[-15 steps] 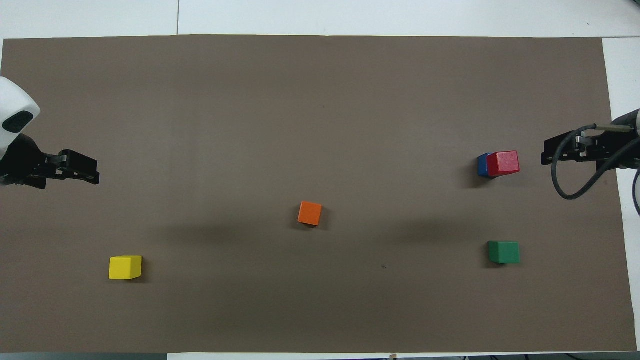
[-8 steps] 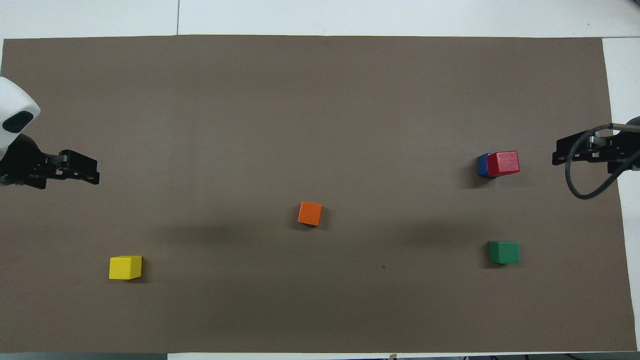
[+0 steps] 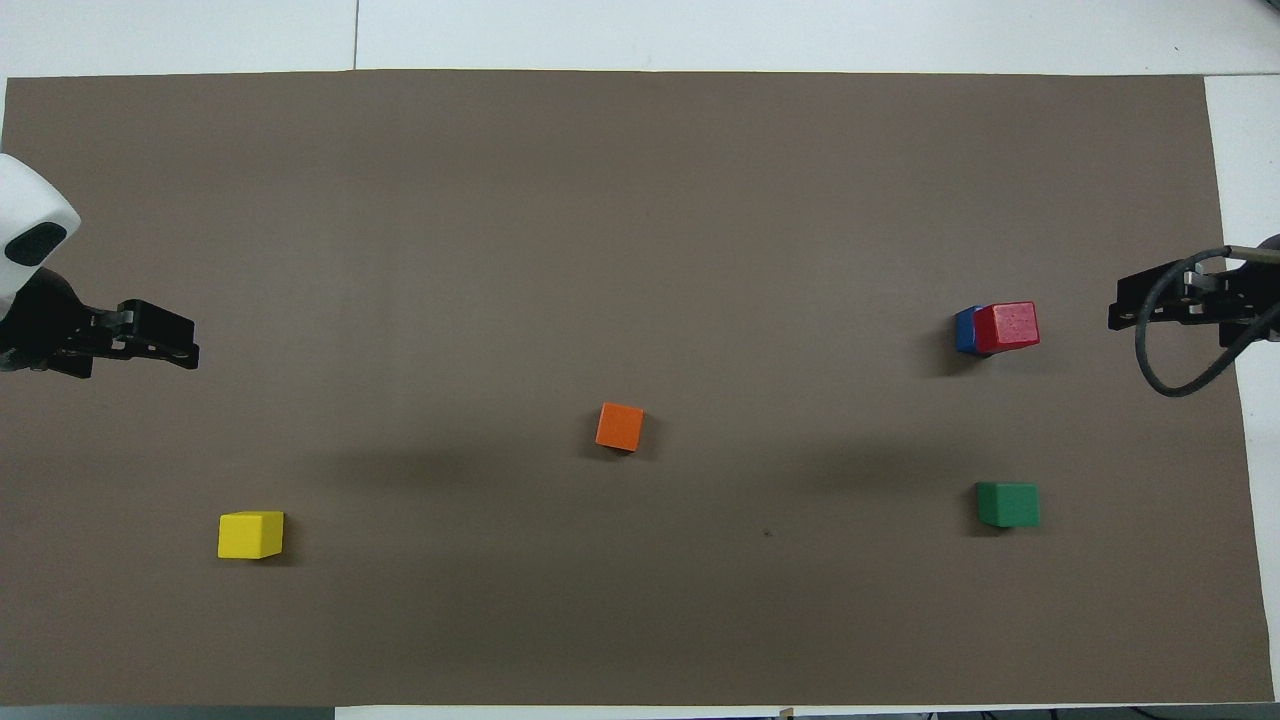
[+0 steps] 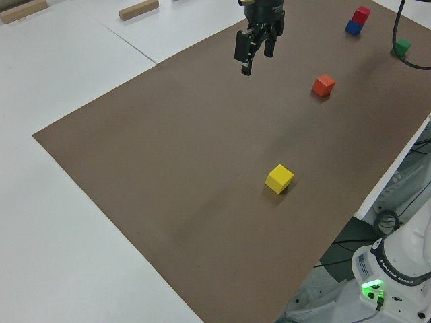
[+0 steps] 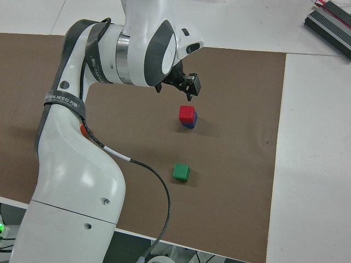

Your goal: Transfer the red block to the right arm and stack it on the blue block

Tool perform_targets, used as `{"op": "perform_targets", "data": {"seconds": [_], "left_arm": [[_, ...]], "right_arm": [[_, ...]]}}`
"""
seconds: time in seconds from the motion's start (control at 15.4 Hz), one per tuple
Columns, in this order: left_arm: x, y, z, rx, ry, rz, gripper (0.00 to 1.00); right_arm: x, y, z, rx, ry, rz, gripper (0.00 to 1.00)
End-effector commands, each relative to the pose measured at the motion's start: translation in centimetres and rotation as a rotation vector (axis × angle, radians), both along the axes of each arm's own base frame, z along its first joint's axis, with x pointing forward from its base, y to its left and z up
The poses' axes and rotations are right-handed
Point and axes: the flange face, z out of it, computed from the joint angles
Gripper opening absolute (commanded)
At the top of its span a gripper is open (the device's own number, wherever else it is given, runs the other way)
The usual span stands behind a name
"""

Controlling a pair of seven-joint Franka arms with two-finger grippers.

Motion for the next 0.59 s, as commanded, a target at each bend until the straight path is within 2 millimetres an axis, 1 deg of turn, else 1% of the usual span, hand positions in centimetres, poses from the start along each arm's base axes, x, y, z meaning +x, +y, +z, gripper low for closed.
{"op": "perform_targets", "data": {"seconds": [0.0,0.2,0.39,0.52], "left_arm": [[-0.27,0.13,0.46,-0.007,0.005,0.001,1.0],[-0.28,0.11,0.39,-0.009,0.007,0.001,1.0],[-0.3,0.13,0.38,-0.007,0.008,0.001,1.0],[-0.28,0.13,0.39,-0.007,0.007,0.001,1.0]], "right_arm": [[-0.31,-0.63,0.45,-0.001,0.0,0.011,1.0],[-0.27,-0.63,0.61,-0.001,-0.004,0.011,1.0],[-0.26,-1.06,0.58,-0.003,-0.007,0.011,1.0],[-0.26,-0.98,0.58,-0.001,-0.008,0.054,1.0]]}}
